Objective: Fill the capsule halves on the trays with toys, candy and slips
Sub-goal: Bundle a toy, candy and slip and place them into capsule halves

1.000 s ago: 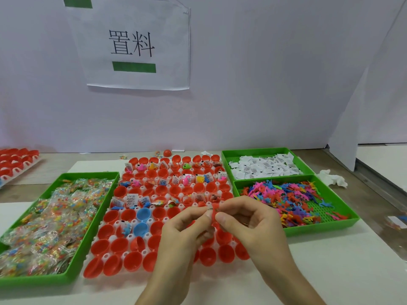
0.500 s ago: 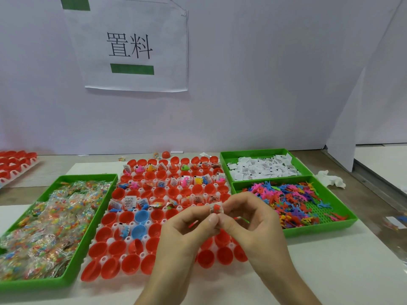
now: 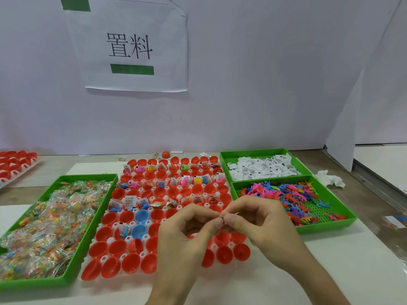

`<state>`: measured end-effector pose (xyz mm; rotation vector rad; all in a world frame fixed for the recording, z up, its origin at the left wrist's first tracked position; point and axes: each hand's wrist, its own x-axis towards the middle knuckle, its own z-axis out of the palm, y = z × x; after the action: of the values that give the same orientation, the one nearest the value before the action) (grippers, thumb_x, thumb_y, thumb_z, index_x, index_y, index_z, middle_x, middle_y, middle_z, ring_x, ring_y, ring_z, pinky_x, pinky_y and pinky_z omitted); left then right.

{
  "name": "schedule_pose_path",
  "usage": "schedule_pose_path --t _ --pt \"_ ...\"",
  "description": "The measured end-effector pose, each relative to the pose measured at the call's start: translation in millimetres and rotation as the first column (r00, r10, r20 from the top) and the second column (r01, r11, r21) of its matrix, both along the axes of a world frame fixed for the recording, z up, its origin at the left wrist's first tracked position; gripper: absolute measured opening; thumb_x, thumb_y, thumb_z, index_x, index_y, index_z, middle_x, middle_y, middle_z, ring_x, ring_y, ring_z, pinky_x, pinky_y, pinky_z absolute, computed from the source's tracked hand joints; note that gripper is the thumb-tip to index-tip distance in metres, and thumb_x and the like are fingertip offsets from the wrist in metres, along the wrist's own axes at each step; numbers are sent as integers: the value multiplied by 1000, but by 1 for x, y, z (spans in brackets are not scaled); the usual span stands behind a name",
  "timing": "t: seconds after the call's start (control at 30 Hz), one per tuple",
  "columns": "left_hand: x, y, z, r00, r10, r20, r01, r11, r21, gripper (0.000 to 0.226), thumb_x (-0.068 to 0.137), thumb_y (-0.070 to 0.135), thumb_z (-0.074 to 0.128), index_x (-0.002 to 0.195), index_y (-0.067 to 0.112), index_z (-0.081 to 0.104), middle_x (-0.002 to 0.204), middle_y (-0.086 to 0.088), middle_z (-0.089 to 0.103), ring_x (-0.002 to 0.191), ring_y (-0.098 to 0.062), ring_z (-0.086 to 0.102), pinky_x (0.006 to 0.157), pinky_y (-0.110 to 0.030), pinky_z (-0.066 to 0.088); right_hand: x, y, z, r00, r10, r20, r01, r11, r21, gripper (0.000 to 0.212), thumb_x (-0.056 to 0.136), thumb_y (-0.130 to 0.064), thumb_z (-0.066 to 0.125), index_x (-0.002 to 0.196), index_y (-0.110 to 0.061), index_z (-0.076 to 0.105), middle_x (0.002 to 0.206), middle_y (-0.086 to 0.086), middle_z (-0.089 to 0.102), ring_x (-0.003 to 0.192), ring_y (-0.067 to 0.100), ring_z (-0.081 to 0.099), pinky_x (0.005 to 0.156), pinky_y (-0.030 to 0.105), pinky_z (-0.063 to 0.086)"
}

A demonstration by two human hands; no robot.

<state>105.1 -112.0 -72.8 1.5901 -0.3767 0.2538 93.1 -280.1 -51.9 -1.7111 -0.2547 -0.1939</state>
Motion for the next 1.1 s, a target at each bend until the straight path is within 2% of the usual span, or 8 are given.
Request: schedule_pose_path --t 0.1,0.2,0.3,0.57,0.73,0.83,0.97,1.1 --pt "0 1 3 998 -28 -61 23 997 -76 8 74 27 77 82 28 78 79 1 76 75 -18 75 67 -22 59 0 6 -4 1000 1 24 -2 999 47 3 86 -16 72 85 -18 74 81 9 75 77 26 75 70 28 60" --pt "1 2 6 982 -121 -143 103 986 -128 15 73 28 77 88 28 78 87 0 77 82 -16 75 71 -20 58 1 8 -8 994 -70 87 66 996 52 10 87 -6 71 84 -15 73 80 10 74 75 25 74 69 29 60" --pt "2 2 7 958 -191 -215 166 978 -128 23 70 30 79 93 36 78 92 4 78 88 -11 74 73 -15 56 1 6 -7 985 -124 122 117 991 65 3 85 -10 71 85 -12 73 79 9 75 72 21 74 67 25 59" --pt "4 4 6 980 -71 -186 53 993 -103 28 79 4 77 82 33 80 85 6 78 84 -8 74 70 -12 55 1 7 -9 994 -90 65 89 996 14 20 76 -27 79 96 -27 77 91 3 77 87 25 74 78 42 62" --pt "3 2 5 983 -49 -177 34 996 -87 28 79 5 79 83 34 79 85 7 78 85 -8 74 72 -12 55 1 6 -9 990 -101 102 107 993 -56 16 78 -25 78 93 -29 76 88 -3 77 85 18 74 74 30 61" --pt "2 1 5 982 -58 -182 43 995 -86 26 79 9 79 85 34 79 86 7 78 85 -8 74 72 -12 55 0 6 -10 989 -106 105 112 992 -55 11 79 -27 76 89 -22 77 84 -1 76 81 19 74 73 32 61" --pt "2 0 4 979 -53 -197 36 995 -91 26 79 11 80 89 35 78 86 5 77 83 -10 74 71 -14 55 10 -3 -6 967 -212 140 226 970 -90 13 82 -5 78 86 -18 76 81 -4 77 75 11 73 70 23 58" --pt "4 0 3 979 11 -205 -51 981 -190 21 84 10 76 86 31 76 83 -1 76 75 -18 75 68 -17 56 36 -23 9 916 -355 189 399 857 -325 22 82 -13 80 77 -33 75 75 -19 73 71 0 68 68 12 53"
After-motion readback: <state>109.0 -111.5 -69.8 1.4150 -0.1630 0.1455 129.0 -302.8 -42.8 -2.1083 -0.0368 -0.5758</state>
